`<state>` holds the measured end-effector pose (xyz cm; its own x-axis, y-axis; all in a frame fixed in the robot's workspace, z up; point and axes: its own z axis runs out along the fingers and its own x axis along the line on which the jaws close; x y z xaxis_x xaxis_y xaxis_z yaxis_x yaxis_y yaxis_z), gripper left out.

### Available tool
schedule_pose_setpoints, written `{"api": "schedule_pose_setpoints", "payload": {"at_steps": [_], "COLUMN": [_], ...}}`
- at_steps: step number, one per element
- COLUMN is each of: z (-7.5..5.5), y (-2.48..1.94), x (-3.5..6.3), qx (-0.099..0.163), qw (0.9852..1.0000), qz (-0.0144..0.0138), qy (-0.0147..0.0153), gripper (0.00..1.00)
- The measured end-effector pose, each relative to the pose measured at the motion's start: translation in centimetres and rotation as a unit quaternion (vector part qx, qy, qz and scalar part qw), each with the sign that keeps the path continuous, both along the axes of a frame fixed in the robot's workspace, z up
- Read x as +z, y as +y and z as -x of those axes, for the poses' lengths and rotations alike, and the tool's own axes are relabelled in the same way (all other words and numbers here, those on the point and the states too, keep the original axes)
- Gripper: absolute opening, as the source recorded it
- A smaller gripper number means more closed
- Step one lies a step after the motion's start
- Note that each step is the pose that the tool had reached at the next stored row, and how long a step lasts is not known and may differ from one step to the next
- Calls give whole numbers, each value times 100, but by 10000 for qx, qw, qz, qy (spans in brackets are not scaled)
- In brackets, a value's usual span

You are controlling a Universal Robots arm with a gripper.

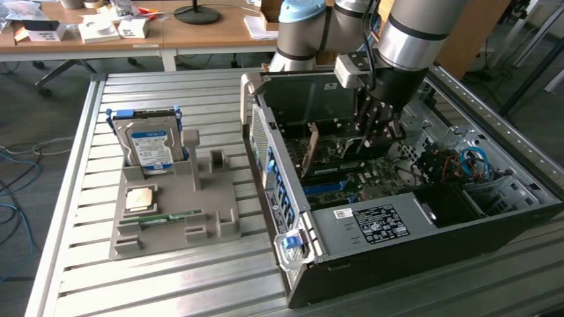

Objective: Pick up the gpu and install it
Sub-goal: 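Insert the gpu into the slot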

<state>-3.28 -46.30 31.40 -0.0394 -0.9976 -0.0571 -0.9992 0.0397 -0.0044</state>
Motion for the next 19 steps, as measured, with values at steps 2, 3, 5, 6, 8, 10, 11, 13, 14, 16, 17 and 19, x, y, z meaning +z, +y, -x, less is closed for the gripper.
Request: {"api": "schedule_pose_setpoints", "payload": {"at_steps": [2, 3, 5, 6, 8, 10, 11, 13, 14, 16, 17, 19], "z": [0, 0, 0, 0, 0, 2, 2, 2, 2, 2, 2, 3], "y": [0, 0, 0, 0, 0, 0, 0, 0, 0, 0, 0, 0], "x": [-4, -4, -5, -5, -5, -11, -14, -25, -34, -61, -79, -101], "qx": [0, 0, 0, 0, 0, 0, 0, 0, 0, 0, 0, 0], "qw": [10000, 10000, 10000, 10000, 10000, 10000, 10000, 10000, 10000, 10000, 10000, 10000], "qz": [0, 0, -1, -1, -1, -5, -5, -5, -5, -4, -5, -4], "qy": [0, 0, -1, -1, 0, -1, -1, 0, -1, 0, 0, 0], "gripper": [26, 26, 26, 26, 26, 26, 26, 26, 26, 26, 26, 26]}}
